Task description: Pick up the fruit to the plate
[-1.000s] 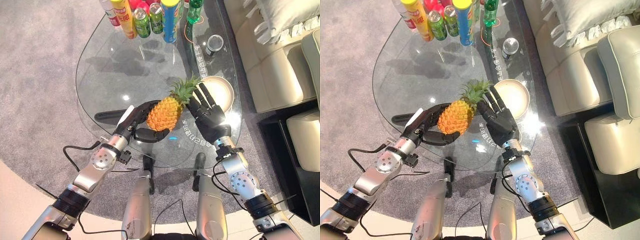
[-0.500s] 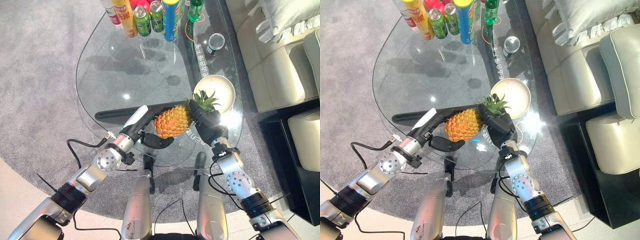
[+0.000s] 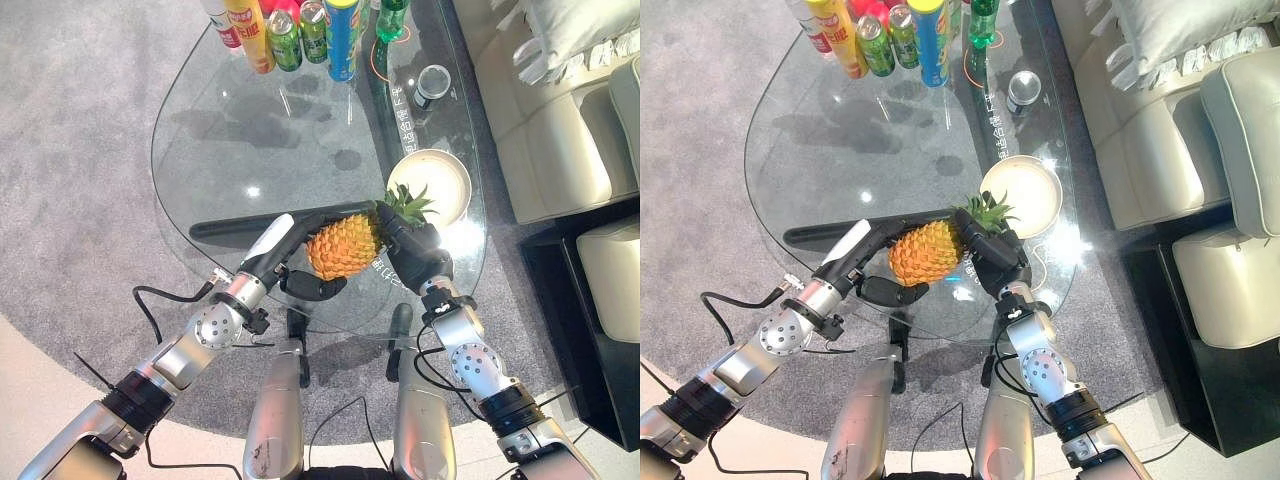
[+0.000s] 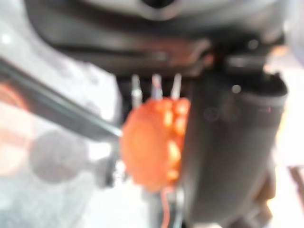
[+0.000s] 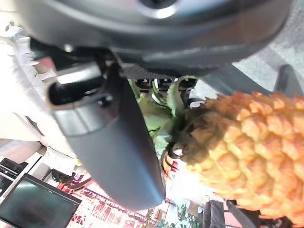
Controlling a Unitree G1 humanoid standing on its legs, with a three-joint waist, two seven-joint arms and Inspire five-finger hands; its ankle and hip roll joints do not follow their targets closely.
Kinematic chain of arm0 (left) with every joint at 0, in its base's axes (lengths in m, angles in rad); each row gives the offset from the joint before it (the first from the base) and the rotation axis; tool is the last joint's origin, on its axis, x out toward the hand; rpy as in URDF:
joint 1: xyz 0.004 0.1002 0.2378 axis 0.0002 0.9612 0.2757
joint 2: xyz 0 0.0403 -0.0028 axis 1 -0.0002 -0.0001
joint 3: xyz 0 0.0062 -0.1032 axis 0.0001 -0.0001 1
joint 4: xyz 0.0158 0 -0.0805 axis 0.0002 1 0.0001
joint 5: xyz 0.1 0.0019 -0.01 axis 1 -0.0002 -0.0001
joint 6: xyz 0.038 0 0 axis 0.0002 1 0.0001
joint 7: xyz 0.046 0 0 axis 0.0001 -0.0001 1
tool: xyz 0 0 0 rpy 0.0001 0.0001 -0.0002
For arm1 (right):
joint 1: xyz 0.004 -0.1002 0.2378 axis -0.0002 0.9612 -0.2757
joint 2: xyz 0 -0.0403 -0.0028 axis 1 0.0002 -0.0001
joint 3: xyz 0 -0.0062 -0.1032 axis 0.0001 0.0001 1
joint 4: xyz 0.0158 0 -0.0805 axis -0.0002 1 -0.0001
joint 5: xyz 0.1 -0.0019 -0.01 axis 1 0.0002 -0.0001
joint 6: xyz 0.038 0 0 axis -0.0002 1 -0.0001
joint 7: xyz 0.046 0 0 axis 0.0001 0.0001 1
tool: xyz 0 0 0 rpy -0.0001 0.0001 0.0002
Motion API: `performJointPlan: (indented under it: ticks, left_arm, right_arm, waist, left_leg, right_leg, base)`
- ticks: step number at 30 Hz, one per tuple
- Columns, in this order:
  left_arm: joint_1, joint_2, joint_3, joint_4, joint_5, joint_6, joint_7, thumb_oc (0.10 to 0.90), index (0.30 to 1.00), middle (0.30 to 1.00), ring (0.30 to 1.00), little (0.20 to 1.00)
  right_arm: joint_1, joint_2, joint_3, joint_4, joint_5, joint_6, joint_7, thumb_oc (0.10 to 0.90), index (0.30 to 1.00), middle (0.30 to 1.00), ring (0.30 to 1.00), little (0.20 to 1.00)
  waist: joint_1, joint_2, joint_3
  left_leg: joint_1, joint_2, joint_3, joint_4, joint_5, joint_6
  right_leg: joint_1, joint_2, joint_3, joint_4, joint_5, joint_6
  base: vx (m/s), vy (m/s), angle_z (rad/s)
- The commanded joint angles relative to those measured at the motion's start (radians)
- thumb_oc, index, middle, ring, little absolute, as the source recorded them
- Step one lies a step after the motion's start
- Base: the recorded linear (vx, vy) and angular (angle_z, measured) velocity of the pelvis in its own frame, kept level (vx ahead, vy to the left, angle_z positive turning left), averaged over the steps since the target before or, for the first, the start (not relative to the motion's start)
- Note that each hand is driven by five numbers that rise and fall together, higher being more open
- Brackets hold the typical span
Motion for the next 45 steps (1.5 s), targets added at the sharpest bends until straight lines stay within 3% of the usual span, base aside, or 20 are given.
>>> performJointPlan:
  ticks: [1,14,23,24,25,26,45]
  left_arm:
    - [-0.061,-0.059,-0.034,-0.271,-0.004,-0.162,-0.043,0.1,0.3,0.3,0.3,0.2]
    - [-0.054,-0.065,-0.03,-0.258,-0.032,-0.143,-0.046,0.1,0.3,0.3,0.3,0.2]
    - [-0.052,-0.089,-0.024,-0.223,-0.057,-0.072,-0.026,0.105,0.305,0.305,0.305,0.205]
    - [-0.052,-0.089,-0.023,-0.22,-0.059,-0.067,-0.026,0.292,0.465,0.465,0.465,0.392]
    - [-0.052,-0.09,-0.022,-0.217,-0.063,-0.058,-0.025,0.399,0.556,0.556,0.556,0.499]
    - [-0.048,-0.092,-0.017,-0.213,-0.064,-0.043,-0.03,0.8,0.9,0.9,0.9,0.9]
    - [-0.016,-0.113,0.016,-0.188,-0.065,-0.005,-0.024,0.8,0.9,0.9,0.9,0.9]
  right_arm:
    - [-0.119,0.047,0.032,-0.154,0.013,-0.036,0.135,0.1,0.3,0.3,0.3,0.2]
    - [-0.121,0.047,0.025,-0.177,0.001,-0.056,0.145,0.1,0.3,0.3,0.3,0.2]
    - [-0.124,0.054,0.017,-0.167,-0.004,-0.07,0.143,0.1,0.3,0.3,0.3,0.2]
    - [-0.125,0.053,0.015,-0.166,-0.004,-0.07,0.142,0.1,0.3,0.3,0.3,0.2]
    - [-0.126,0.052,0.014,-0.165,-0.004,-0.069,0.141,0.1,0.3,0.3,0.3,0.2]
    - [-0.125,0.054,0.011,-0.164,-0.007,-0.071,0.14,0.1,0.3,0.3,0.3,0.2]
    - [-0.106,0.055,-0.017,-0.169,-0.03,-0.08,0.132,0.1,0.3,0.3,0.3,0.2]
  waist:
    - [-0.019,0.028,-0.025]
    - [-0.021,0.029,-0.025]
    - [-0.022,0.025,-0.025]
    - [-0.022,0.025,-0.025]
    - [-0.022,0.025,-0.025]
    - [-0.022,0.026,-0.025]
    - [-0.025,0.023,-0.025]
  left_leg:
    - [-0.044,-0.143,0.023,0.075,-0.059,0.089]
    - [-0.042,-0.145,0.024,0.075,-0.059,0.09]
    - [-0.036,-0.144,0.025,0.067,-0.056,0.089]
    - [-0.035,-0.144,0.025,0.066,-0.056,0.089]
    - [-0.034,-0.144,0.025,0.065,-0.056,0.089]
    - [-0.033,-0.143,0.026,0.065,-0.055,0.089]
    - [-0.019,-0.138,0.031,0.059,-0.054,0.086]
  right_leg:
    - [0.032,0.084,-0.067,-0.065,0.037,-0.023]
    - [0.035,0.083,-0.069,-0.068,0.04,-0.021]
    - [0.041,0.085,-0.074,-0.075,0.04,-0.022]
    - [0.042,0.085,-0.074,-0.075,0.04,-0.022]
    - [0.043,0.086,-0.074,-0.076,0.04,-0.023]
    - [0.043,0.086,-0.074,-0.076,0.04,-0.023]
    - [0.056,0.089,-0.082,-0.078,0.037,-0.029]
  base:
    - [0.0,0.0,0.0]
    - [0.0,0.0,0.0]
    - [0.0,0.0,0.0]
    - [0.0,0.0,0.0]
    - [0.0,0.0,0.0]
    - [0.0,0.0,0.0]
    - [0.0,0.0,0.0]
